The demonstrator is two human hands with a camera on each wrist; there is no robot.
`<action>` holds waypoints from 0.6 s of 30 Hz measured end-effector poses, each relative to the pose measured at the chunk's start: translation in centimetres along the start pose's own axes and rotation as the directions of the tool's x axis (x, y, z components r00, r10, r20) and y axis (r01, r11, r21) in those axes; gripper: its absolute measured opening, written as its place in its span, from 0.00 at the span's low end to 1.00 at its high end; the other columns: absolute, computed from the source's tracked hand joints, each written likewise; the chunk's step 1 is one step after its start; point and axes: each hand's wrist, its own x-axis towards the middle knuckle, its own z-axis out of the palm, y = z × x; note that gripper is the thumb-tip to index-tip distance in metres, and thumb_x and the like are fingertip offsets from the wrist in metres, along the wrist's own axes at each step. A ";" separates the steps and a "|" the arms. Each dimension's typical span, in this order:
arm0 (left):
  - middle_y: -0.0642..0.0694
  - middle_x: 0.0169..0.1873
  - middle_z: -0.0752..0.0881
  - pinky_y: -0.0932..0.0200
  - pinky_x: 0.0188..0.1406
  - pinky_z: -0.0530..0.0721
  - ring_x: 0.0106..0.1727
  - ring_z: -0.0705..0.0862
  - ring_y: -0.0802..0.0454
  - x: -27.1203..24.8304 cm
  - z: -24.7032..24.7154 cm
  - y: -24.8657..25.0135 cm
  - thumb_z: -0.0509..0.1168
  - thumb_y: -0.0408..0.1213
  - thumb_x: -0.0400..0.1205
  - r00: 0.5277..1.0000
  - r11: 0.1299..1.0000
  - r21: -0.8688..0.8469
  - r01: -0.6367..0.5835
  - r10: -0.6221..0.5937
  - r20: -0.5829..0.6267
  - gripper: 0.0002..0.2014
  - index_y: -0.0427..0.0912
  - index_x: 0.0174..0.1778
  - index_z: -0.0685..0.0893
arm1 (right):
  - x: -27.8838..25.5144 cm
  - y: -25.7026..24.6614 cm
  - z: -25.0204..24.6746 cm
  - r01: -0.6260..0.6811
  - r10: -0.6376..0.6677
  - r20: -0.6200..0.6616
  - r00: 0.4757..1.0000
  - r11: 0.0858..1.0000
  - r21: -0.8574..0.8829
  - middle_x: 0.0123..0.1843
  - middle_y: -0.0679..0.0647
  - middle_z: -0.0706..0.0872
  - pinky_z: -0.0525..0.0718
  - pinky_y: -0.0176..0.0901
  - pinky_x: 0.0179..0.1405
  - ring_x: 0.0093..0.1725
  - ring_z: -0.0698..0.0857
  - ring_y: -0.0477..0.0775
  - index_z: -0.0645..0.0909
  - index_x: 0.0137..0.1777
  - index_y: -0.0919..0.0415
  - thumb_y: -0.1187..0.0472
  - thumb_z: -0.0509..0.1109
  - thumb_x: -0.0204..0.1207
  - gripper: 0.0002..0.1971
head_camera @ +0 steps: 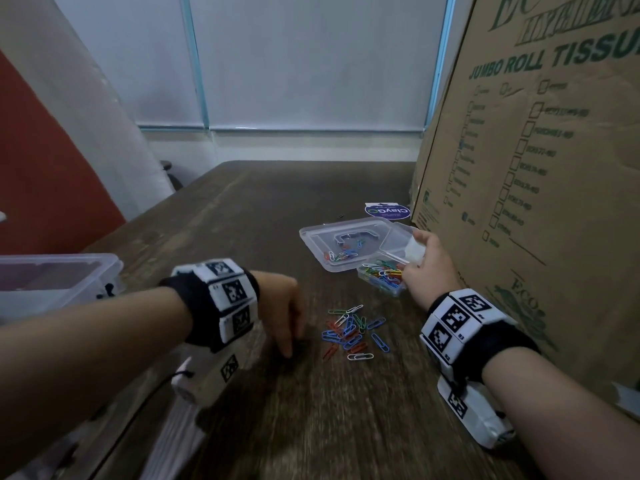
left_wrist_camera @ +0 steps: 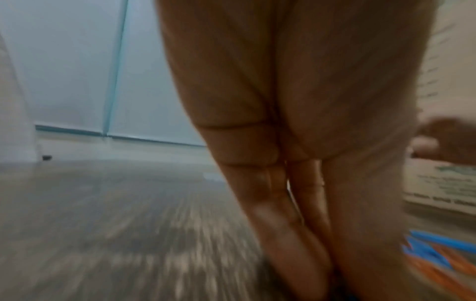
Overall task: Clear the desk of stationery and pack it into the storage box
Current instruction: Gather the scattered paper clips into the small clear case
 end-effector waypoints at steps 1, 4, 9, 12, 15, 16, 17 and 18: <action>0.58 0.27 0.85 0.71 0.34 0.80 0.29 0.81 0.62 0.5 0.7 0.1 0.79 0.34 0.68 0.998 1.000 -0.011 -0.027 0.026 -0.061 0.10 0.44 0.43 0.90 | 0.0 0.0 -0.1 0.000 0.000 -0.001 1.000 1.000 -0.005 0.74 0.60 0.71 0.69 0.47 0.73 0.73 0.72 0.59 0.65 0.76 0.63 0.73 0.62 0.74 0.29; 0.61 0.20 0.84 0.77 0.32 0.78 0.22 0.80 0.69 2.1 2.0 1.1 0.77 0.33 0.70 0.945 0.984 -0.133 -0.117 0.069 -0.318 0.08 0.41 0.45 0.91 | -0.1 0.0 -0.2 0.000 0.000 0.005 1.000 1.000 -0.016 0.75 0.59 0.70 0.66 0.42 0.72 0.74 0.70 0.57 0.64 0.76 0.63 0.73 0.62 0.74 0.29; 0.52 0.52 0.80 0.61 0.59 0.78 0.54 0.80 0.56 3.3 1.5 2.9 0.75 0.56 0.69 0.866 0.990 -0.070 -0.122 0.071 -0.494 0.30 0.47 0.64 0.80 | -0.2 -0.1 -0.3 -0.002 0.002 0.017 1.000 1.000 -0.015 0.76 0.58 0.70 0.65 0.41 0.72 0.75 0.69 0.56 0.64 0.76 0.62 0.73 0.62 0.75 0.29; 0.52 0.77 0.65 0.44 0.78 0.67 0.78 0.64 0.49 4.0 2.5 3.0 0.75 0.68 0.57 0.970 0.995 0.065 -0.074 0.087 -0.225 0.55 0.57 0.79 0.60 | -0.3 -0.2 -0.3 0.002 -0.001 0.036 0.999 1.000 -0.022 0.76 0.57 0.69 0.64 0.40 0.73 0.76 0.68 0.55 0.64 0.76 0.62 0.74 0.62 0.74 0.29; 0.58 0.81 0.58 0.39 0.81 0.59 0.82 0.55 0.47 4.3 3.1 3.6 0.74 0.66 0.62 0.974 0.961 0.202 -0.189 0.210 -0.087 0.50 0.65 0.79 0.58 | -0.3 -0.2 -0.3 0.000 0.001 0.046 0.999 1.000 -0.016 0.76 0.57 0.70 0.65 0.40 0.72 0.75 0.69 0.55 0.65 0.75 0.62 0.75 0.62 0.74 0.29; 0.56 0.80 0.60 0.41 0.80 0.60 0.81 0.58 0.47 4.1 3.0 3.7 0.73 0.63 0.66 0.961 0.950 0.208 -0.235 0.259 -0.094 0.44 0.65 0.77 0.63 | -0.3 -0.2 -0.3 -0.002 0.003 0.053 0.999 1.000 -0.014 0.76 0.58 0.70 0.65 0.40 0.71 0.75 0.69 0.55 0.65 0.75 0.62 0.75 0.62 0.74 0.29; 0.54 0.78 0.65 0.45 0.79 0.63 0.78 0.63 0.48 3.9 3.0 3.7 0.73 0.59 0.69 0.948 0.942 0.203 -0.267 0.295 -0.121 0.38 0.64 0.75 0.68 | -0.3 -0.2 -0.3 -0.003 0.004 0.056 0.998 1.000 -0.014 0.76 0.58 0.70 0.65 0.40 0.71 0.75 0.69 0.56 0.65 0.75 0.62 0.75 0.62 0.74 0.29; 0.52 0.75 0.70 0.52 0.76 0.67 0.74 0.70 0.50 3.7 2.8 3.5 0.73 0.54 0.72 0.934 0.937 0.193 -0.290 0.321 -0.159 0.32 0.61 0.73 0.74 | -0.3 -0.3 -0.3 -0.006 0.007 0.060 0.998 1.000 -0.015 0.76 0.58 0.70 0.65 0.39 0.70 0.75 0.69 0.56 0.65 0.75 0.62 0.75 0.62 0.74 0.29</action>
